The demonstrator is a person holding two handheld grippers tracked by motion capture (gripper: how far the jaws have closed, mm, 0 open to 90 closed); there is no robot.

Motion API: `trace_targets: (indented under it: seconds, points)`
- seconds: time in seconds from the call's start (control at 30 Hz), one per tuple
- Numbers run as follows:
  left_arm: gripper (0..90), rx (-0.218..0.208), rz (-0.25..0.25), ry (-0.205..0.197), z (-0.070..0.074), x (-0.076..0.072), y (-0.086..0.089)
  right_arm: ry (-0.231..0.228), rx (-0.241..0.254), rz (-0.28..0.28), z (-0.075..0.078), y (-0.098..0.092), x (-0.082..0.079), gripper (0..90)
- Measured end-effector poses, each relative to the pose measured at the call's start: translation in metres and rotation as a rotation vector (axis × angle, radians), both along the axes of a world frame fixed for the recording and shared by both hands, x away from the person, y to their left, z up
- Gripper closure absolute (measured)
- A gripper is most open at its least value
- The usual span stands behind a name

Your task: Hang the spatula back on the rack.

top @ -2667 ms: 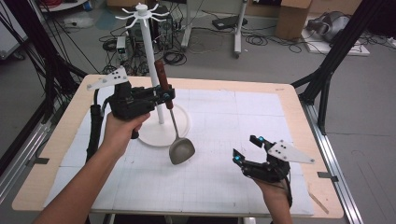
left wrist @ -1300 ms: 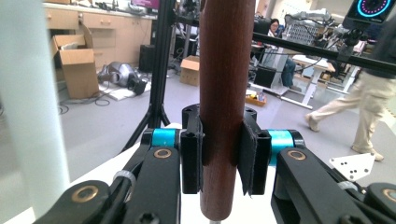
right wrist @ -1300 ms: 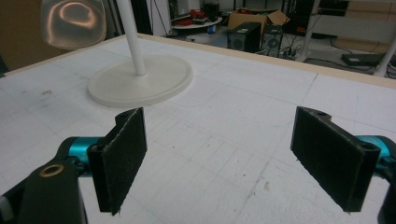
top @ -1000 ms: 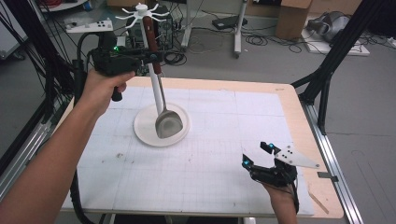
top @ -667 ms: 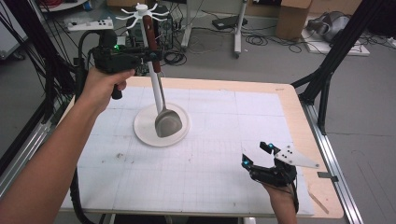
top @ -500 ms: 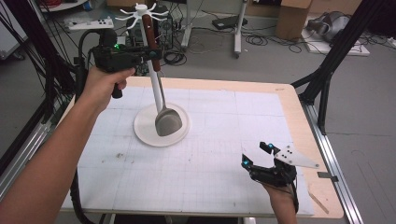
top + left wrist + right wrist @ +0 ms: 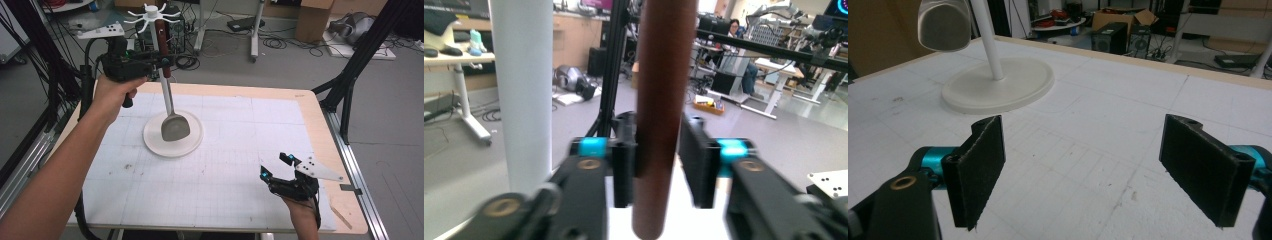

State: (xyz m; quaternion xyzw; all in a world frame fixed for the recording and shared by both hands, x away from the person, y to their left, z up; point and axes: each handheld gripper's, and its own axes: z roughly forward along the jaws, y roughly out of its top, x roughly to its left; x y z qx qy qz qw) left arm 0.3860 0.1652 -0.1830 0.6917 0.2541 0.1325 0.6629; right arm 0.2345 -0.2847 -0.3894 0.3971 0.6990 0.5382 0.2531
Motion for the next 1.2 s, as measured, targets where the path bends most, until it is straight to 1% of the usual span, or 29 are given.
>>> trace_targets:
  seconds: [0.1, 0.17, 0.27, 0.33, 0.37, 0.4, 0.43, 0.5, 0.6, 0.67, 0.73, 0.77, 0.83, 0.9, 1.0, 1.07, 1.13, 1.2]
  points:
    - [53.8, 0.003, 0.024, -0.024, -0.002, -0.008, 0.004, 0.0, 0.003, -0.009, 0.0, -0.003, -0.001, 17.5]
    - [45.5, 0.003, 0.049, -0.042, -0.005, -0.014, 0.009, 0.001, 0.005, -0.019, 0.001, -0.005, -0.002, 17.5]
    - [40.4, 0.002, 0.069, -0.071, -0.012, -0.024, 0.017, -0.002, 0.0, -0.028, 0.0, -0.008, -0.003, 17.5]
    - [36.4, 0.0, 0.084, -0.084, -0.019, -0.031, 0.024, 0.005, -0.006, -0.038, -0.001, -0.009, -0.003, 17.5]
    - [34.5, -0.001, 0.091, -0.088, -0.024, -0.034, 0.027, 0.0, -0.01, -0.042, -0.001, -0.011, -0.003, 17.5]
    - [31.1, -0.003, 0.105, -0.086, -0.029, -0.037, 0.031, 0.005, -0.01, -0.047, -0.002, -0.011, -0.004, 17.5]
    - [26.2, 0.005, 0.119, -0.085, -0.034, -0.04, 0.034, 0.005, -0.013, -0.049, -0.002, -0.012, -0.004, 17.5]
    - [19.0, 0.017, 0.137, -0.1, -0.045, -0.046, 0.041, 0.009, -0.021, -0.06, -0.003, -0.014, -0.005, 17.5]
    - [17.0, 0.014, 0.157, -0.118, -0.064, -0.057, 0.051, 0.013, -0.037, -0.072, -0.004, -0.017, -0.007, 17.5]
    - [16.2, 0.026, 0.168, -0.132, -0.077, -0.064, 0.056, 0.015, -0.048, -0.078, -0.006, -0.019, -0.008, 17.5]
    - [15.9, 0.049, 0.178, -0.146, -0.092, -0.073, 0.06, 0.017, -0.066, -0.083, -0.007, -0.021, -0.01, 17.5]
    - [15.9, 0.062, 0.182, -0.138, -0.101, -0.078, 0.062, 0.02, -0.073, -0.085, -0.008, -0.022, -0.011, 17.5]
    - [15.9, 0.075, 0.185, -0.127, -0.114, -0.086, 0.066, 0.026, -0.08, -0.089, -0.01, -0.024, -0.013, 17.5]
    - [16.1, 0.073, 0.186, -0.109, -0.127, -0.094, 0.07, 0.03, -0.081, -0.093, -0.012, -0.025, -0.014, 17.5]
    - [16.0, 0.068, 0.204, -0.1, -0.146, -0.104, 0.076, 0.041, -0.083, -0.093, -0.014, -0.026, -0.017, 17.5]
    - [16.2, 0.072, 0.218, -0.096, -0.156, -0.109, 0.079, 0.045, -0.082, -0.091, -0.015, -0.025, -0.019, 17.5]
    - [16.3, 0.065, 0.226, -0.086, -0.164, -0.114, 0.083, 0.037, -0.086, -0.086, -0.015, -0.025, -0.02, 17.5]
    - [16.4, 0.069, 0.234, -0.082, -0.17, -0.118, 0.087, 0.033, -0.087, -0.085, -0.014, -0.024, -0.022, 17.5]
